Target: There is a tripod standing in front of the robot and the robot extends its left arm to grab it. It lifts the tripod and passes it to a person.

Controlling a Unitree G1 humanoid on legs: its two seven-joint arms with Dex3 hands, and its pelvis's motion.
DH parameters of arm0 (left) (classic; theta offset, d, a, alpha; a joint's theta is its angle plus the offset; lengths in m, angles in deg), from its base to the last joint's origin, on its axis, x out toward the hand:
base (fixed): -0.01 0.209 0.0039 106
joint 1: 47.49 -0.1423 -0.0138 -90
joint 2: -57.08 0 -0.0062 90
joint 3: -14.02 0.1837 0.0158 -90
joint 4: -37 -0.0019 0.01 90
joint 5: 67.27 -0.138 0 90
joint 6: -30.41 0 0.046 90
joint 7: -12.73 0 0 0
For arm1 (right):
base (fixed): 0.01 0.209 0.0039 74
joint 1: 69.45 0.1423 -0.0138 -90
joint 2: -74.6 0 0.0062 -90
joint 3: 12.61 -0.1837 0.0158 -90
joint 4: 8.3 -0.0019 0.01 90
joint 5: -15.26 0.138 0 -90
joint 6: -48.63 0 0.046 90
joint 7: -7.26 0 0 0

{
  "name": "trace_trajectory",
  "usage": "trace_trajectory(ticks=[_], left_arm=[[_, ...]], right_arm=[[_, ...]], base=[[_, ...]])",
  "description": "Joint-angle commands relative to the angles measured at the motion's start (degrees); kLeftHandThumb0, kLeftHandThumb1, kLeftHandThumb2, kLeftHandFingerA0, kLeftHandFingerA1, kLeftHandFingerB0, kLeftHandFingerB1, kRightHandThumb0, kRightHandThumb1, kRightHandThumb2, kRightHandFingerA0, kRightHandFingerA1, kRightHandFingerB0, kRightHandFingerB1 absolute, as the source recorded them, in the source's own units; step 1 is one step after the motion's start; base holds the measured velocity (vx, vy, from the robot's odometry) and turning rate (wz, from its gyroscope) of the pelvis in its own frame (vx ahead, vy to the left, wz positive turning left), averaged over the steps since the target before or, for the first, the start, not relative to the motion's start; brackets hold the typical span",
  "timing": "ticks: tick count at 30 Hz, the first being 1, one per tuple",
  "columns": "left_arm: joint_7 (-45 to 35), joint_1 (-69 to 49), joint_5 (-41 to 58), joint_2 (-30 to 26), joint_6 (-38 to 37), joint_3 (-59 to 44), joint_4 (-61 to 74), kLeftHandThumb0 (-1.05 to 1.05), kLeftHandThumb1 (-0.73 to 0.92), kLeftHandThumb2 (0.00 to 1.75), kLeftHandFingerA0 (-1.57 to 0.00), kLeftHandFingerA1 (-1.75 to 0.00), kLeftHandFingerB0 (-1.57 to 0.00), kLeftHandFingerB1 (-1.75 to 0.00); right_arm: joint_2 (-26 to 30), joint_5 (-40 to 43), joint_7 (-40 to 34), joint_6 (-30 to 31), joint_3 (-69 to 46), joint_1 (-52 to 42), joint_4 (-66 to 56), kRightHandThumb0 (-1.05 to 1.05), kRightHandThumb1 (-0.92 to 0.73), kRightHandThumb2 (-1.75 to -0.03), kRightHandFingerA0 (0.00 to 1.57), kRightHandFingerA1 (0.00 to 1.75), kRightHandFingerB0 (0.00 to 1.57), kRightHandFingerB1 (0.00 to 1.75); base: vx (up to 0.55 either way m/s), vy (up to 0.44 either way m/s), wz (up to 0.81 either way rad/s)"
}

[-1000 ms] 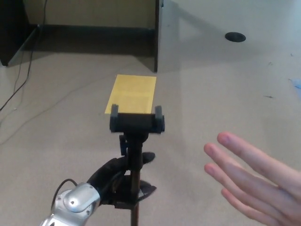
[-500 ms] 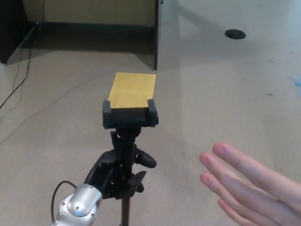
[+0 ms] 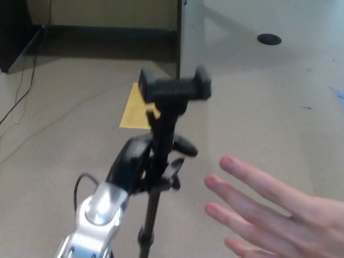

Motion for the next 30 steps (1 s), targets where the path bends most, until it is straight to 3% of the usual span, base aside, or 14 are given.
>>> trace_trajectory(ticks=[1, 5, 8, 14, 16, 22, 24, 25, 26, 27, 30], left_arm=[[-2.66, 6.33, 5.11, 2.08, 9.09, -0.09, 12.77, -0.08, 0.77, 0.82, -1.07, -1.28, -0.80, -1.10], [-2.26, 12.17, 6.61, 3.44, 17.08, -1.07, 17.46, -0.11, 0.72, 0.86, -1.12, -1.24, -0.86, -1.08], [-2.94, 16.21, 8.12, 4.60, 18.81, -1.16, 19.00, -0.13, 0.69, 0.87, -1.13, -1.26, -0.86, -1.06], [-0.90, 26.73, 7.09, 8.23, 26.74, 0.16, 20.92, -0.12, 0.76, 0.74, -1.09, -1.28, -0.83, -1.07], [-0.24, 30.34, 11.98, 13.16, 28.91, -1.22, 20.36, -0.10, 0.73, 0.79, -1.08, -1.27, -0.85, -1.06], [3.31, 34.75, 13.63, 19.59, 34.32, -1.19, 22.50, -0.12, 0.66, 0.88, -1.12, -1.32, -0.88, -1.10], [4.19, 34.66, 13.91, 20.66, 34.47, -0.16, 23.64, -0.14, 0.65, 0.88, -1.12, -1.32, -0.88, -1.12], [4.84, 35.02, 14.12, 21.00, 36.44, 0.28, 24.50, -0.16, 0.70, 0.74, -1.09, -1.32, -0.85, -1.12], [5.57, 34.60, 12.77, 21.47, 36.62, 2.38, 25.22, -0.15, 0.68, 0.79, -1.10, -1.30, -0.84, -1.12], [5.94, 34.59, 12.79, 21.92, 37.27, 3.30, 25.57, -0.18, 0.68, 0.78, -1.11, -1.27, -0.86, -1.11], [7.11, 34.14, 13.20, 23.39, 38.80, 6.07, 27.12, -0.19, 0.75, 0.68, -1.06, -1.31, -0.82, -1.08]], right_arm=[[0.97, 0.02, 0.12, 0.12, -0.05, -2.59, -0.17, -0.40, -0.70, -0.60, 0.66, 0.43, 0.47, 0.36], [1.24, -0.03, 0.63, 0.60, -0.07, -1.40, -0.04, -0.39, -0.69, -0.61, 0.62, 0.41, 0.47, 0.35], [1.38, -0.09, 0.44, 0.50, -0.04, -1.86, -0.40, -0.39, -0.70, -0.61, 0.63, 0.41, 0.47, 0.35], [1.08, -0.18, -0.32, -0.01, 0.00, -2.18, -0.05, -0.40, -0.69, -0.62, 0.66, 0.43, 0.46, 0.36], [0.33, 0.68, -0.09, 0.87, -0.71, -1.54, 0.83, -0.39, -0.69, -0.61, 0.65, 0.41, 0.45, 0.35], [0.52, 1.15, -0.50, 0.86, -1.76, -1.27, 1.29, -0.41, -0.68, -0.61, 0.64, 0.41, 0.44, 0.34], [0.54, 1.38, -0.31, 1.32, -2.30, -1.41, 1.66, -0.41, -0.68, -0.61, 0.63, 0.40, 0.45, 0.35], [0.55, 1.40, -0.22, 1.13, -2.47, -1.41, 1.82, -0.41, -0.68, -0.61, 0.62, 0.40, 0.45, 0.35], [0.04, 1.46, 0.05, 0.67, -2.49, -0.96, 2.25, -0.40, -0.68, -0.61, 0.63, 0.40, 0.44, 0.34], [-0.24, 1.71, 0.28, 0.45, -2.70, -0.88, 2.12, -0.46, -0.57, -0.83, 0.53, 0.53, 0.39, 0.47], [-0.68, 1.47, -0.55, 0.71, -2.79, -0.90, 1.89, -0.46, -0.58, -0.83, 0.53, 0.53, 0.40, 0.47]], base=[[0.00, 0.000, 0.00], [0.00, 0.000, 0.00], [0.00, 0.000, 0.00], [0.00, 0.000, 0.00], [0.00, 0.000, 0.00], [0.00, 0.000, 0.00], [0.00, 0.000, 0.00], [0.00, 0.000, 0.00], [0.00, 0.000, 0.00], [0.00, 0.000, 0.00], [0.00, 0.000, 0.00]])
